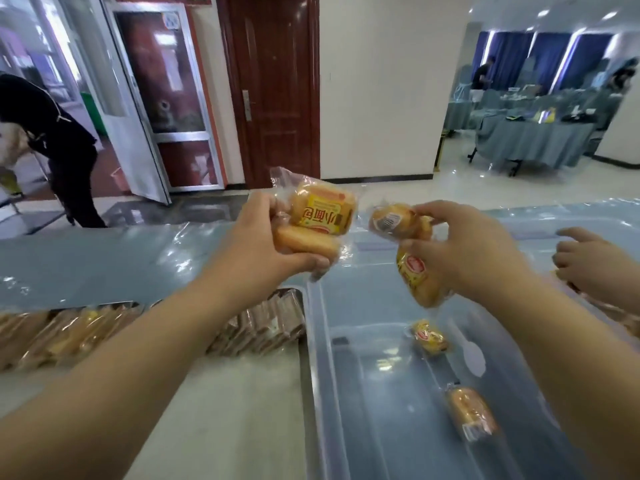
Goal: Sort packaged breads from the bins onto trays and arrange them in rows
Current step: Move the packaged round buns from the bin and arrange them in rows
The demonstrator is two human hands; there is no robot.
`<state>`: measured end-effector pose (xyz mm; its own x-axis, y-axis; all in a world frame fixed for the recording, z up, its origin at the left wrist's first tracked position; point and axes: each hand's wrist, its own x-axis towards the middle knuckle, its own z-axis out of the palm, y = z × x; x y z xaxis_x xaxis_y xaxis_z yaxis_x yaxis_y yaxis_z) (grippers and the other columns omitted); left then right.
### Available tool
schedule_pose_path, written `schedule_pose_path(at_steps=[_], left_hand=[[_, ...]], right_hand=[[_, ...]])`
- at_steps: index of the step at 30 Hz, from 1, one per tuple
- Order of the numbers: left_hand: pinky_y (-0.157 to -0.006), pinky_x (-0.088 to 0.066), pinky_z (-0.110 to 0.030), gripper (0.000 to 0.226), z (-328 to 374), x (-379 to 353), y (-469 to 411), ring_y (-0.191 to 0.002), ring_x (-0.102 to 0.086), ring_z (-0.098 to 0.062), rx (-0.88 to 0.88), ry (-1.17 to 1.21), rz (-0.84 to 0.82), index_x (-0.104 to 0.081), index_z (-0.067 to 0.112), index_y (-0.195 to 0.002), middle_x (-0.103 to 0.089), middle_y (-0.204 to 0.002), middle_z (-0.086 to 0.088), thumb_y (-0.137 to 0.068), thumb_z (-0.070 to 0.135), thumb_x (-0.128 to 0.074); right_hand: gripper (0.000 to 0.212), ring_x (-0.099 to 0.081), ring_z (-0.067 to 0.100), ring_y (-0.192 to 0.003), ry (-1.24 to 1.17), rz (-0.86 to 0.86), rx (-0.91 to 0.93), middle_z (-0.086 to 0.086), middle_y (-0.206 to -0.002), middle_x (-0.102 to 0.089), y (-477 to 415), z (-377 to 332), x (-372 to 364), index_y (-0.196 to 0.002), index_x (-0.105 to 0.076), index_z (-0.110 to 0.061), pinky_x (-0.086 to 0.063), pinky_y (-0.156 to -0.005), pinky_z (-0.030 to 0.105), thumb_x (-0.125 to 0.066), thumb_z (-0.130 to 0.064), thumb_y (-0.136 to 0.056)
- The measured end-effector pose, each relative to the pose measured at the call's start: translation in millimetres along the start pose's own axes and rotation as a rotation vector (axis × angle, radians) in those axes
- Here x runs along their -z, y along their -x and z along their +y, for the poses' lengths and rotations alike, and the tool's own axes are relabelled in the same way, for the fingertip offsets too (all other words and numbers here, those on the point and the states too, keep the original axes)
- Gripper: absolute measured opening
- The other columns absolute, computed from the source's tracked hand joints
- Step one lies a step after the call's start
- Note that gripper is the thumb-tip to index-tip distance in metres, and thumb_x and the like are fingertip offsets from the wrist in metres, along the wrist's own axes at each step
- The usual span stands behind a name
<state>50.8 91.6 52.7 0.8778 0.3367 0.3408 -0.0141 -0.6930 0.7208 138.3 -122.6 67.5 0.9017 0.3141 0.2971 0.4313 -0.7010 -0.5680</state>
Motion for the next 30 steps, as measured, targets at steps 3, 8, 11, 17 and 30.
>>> schedule_pose_path(at_steps=[3,8,11,17,30], left_hand=[[-0.055,-0.038,-0.008,0.066,-19.8,44.1,41.4,-0.076,-0.054,0.008,0.048,0.051,0.065,-0.039,0.036,-0.098,-0.052,-0.093,0.02,-0.053,0.038,-0.088],[-0.061,-0.04,-0.015,0.073,-85.0,121.9,112.4,-0.081,-0.053,0.004,0.18,0.068,0.093,-0.044,0.028,-0.11,-0.053,-0.095,0.019,-0.051,0.04,-0.087],[-0.059,-0.037,-0.012,0.07,-129.4,158.7,152.7,-0.078,-0.052,0.006,0.262,0.073,0.13,-0.046,0.025,-0.106,-0.052,-0.091,0.02,-0.052,0.034,-0.089],[-0.065,-0.042,-0.015,0.07,-211.7,197.6,212.3,-0.086,-0.058,-0.002,0.451,0.17,0.162,-0.046,0.027,-0.104,-0.058,-0.098,0.012,-0.05,0.027,-0.09],[-0.06,-0.039,-0.025,0.062,-330.5,262.2,315.8,-0.081,-0.054,-0.015,0.852,0.12,0.484,-0.046,0.011,-0.103,-0.057,-0.096,-0.002,-0.061,0.028,-0.088]], right_hand=[[0.036,-0.057,0.017,-0.098,-0.128,0.084,0.054,-0.004,-0.113,-0.059,27.2,-42.7,-21.0,-0.118,-0.059,-0.035,-0.049,-0.081,0.035,-0.069,-0.03,-0.083],[0.038,-0.059,0.018,-0.1,-0.201,0.054,0.095,-0.003,-0.112,-0.061,78.5,-118.3,-76.3,-0.118,-0.06,-0.035,-0.05,-0.087,0.038,-0.071,-0.031,-0.082],[0.038,-0.058,0.015,-0.098,-0.213,-0.044,0.098,-0.006,-0.113,-0.059,105.9,-156.5,-121.5,-0.118,-0.059,-0.035,-0.046,-0.083,0.031,-0.071,-0.03,-0.083],[0.04,-0.059,0.02,-0.103,-0.197,-0.283,0.074,-0.001,-0.111,-0.063,144.3,-206.4,-213.2,-0.118,-0.064,-0.031,-0.05,-0.089,0.039,-0.073,-0.026,-0.079],[0.039,-0.059,0.016,-0.102,-0.073,-0.631,0.207,-0.005,-0.115,-0.063,168.1,-282.7,-349.9,-0.122,-0.061,-0.032,-0.05,-0.084,0.033,-0.067,-0.028,-0.084]])
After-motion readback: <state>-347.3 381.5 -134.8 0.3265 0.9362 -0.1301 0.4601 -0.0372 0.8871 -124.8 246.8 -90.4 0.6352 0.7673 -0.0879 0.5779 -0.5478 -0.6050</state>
